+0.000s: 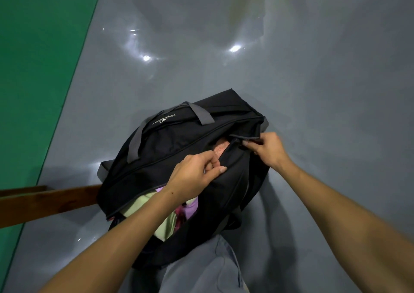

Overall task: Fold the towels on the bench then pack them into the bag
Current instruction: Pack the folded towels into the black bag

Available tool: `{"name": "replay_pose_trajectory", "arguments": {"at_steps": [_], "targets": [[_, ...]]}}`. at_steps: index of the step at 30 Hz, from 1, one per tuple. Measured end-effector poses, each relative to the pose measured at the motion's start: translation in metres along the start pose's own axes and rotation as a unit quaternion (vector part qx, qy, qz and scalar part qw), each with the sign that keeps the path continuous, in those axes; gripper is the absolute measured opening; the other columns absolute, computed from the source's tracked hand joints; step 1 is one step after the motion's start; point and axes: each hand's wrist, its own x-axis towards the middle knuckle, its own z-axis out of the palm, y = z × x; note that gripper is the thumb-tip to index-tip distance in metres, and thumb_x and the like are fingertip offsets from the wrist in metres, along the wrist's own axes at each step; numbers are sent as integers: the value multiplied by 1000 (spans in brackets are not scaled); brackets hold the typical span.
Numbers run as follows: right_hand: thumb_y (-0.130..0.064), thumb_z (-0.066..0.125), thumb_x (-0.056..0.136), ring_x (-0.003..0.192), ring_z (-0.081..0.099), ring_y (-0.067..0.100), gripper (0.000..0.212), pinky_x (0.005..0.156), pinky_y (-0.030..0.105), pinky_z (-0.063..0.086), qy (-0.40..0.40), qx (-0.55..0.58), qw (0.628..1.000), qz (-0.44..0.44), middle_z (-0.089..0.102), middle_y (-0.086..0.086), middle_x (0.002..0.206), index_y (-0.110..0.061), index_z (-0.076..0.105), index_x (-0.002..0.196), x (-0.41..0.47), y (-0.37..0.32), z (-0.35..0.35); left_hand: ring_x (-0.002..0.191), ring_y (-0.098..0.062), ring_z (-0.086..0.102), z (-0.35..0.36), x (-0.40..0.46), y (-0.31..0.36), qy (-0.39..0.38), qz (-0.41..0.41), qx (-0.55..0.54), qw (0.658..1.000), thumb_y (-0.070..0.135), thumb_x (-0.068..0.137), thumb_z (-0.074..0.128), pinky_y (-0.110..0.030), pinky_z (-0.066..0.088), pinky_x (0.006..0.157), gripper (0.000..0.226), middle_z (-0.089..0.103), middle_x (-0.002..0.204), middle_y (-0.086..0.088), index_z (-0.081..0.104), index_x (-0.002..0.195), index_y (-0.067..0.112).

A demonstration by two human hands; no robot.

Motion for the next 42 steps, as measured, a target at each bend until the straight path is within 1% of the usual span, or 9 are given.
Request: {"name": "replay_pose_trajectory", "arguments": {"at_steps": [8,14,21,25,28,32,35,38,42], "targets": [[6,77,88,68,75,14,13,74,30,63,16,131,990,43,77,6,76,3,74,100,-11,-1,-6,66,-12,54,5,1,12,-12,2,-12,1000,46,94,71,-41,51,69,24,59,69,1,61,84,27],[4,79,86,88,76,24,17,83,33,63,42,231,967,94,78,8,92,-11,75,94,-12,-11,11,62,-7,49,7,0,13,-13,10,-20,1000,45,94,72,-37,46,64,23,56,69,0,61,83,28],[-9,73,96,84,69,22,15,85,40,60,131,214,966,61,71,6,84,-11,65,83,-35,-8,-10,75,-9,59,9,-1,22,-8,25,67,997,54,98,62,-37,52,73,22,61,76,7,58,93,33],[-9,64,101,91,75,20,20,91,46,62,139,174,974,25,77,8,104,-15,54,84,-51,-19,-49,95,-14,63,12,5,44,-4,82,153,985,51,102,55,-39,52,75,18,65,99,13,53,97,35],[-43,58,92,94,74,28,13,88,58,59,107,88,990,-7,74,6,97,-38,49,84,-60,-29,-68,91,-18,58,18,21,74,36,113,194,974,50,104,49,-37,49,70,22,57,104,7,61,107,32],[-30,53,105,84,62,26,14,76,39,47,67,-54,994,-69,61,1,85,-25,43,97,-76,-54,-60,73,-28,69,28,64,112,31,-62,39,997,63,100,44,-39,58,72,54,73,80,-1,69,79,20],[-23,51,107,82,59,26,14,65,33,34,59,-99,989,-97,61,1,86,-14,41,101,-81,-64,-48,49,-25,68,30,87,118,-21,-192,-176,965,53,98,61,-33,58,53,50,71,63,-10,73,73,11],[-24,65,100,102,68,16,16,86,30,51,34,-77,991,-108,71,-4,109,-22,49,100,-80,-60,-46,46,-15,60,19,91,116,-60,-257,-305,915,26,97,74,-26,57,48,28,67,56,-6,73,75,9],[-11,60,97,112,69,9,23,101,34,53,1,-57,992,-110,73,-9,120,-34,63,100,-74,-53,-51,47,-14,62,12,89,102,-91,-244,-265,928,3,100,63,-22,51,42,19,64,58,-9,65,81,6]]}}
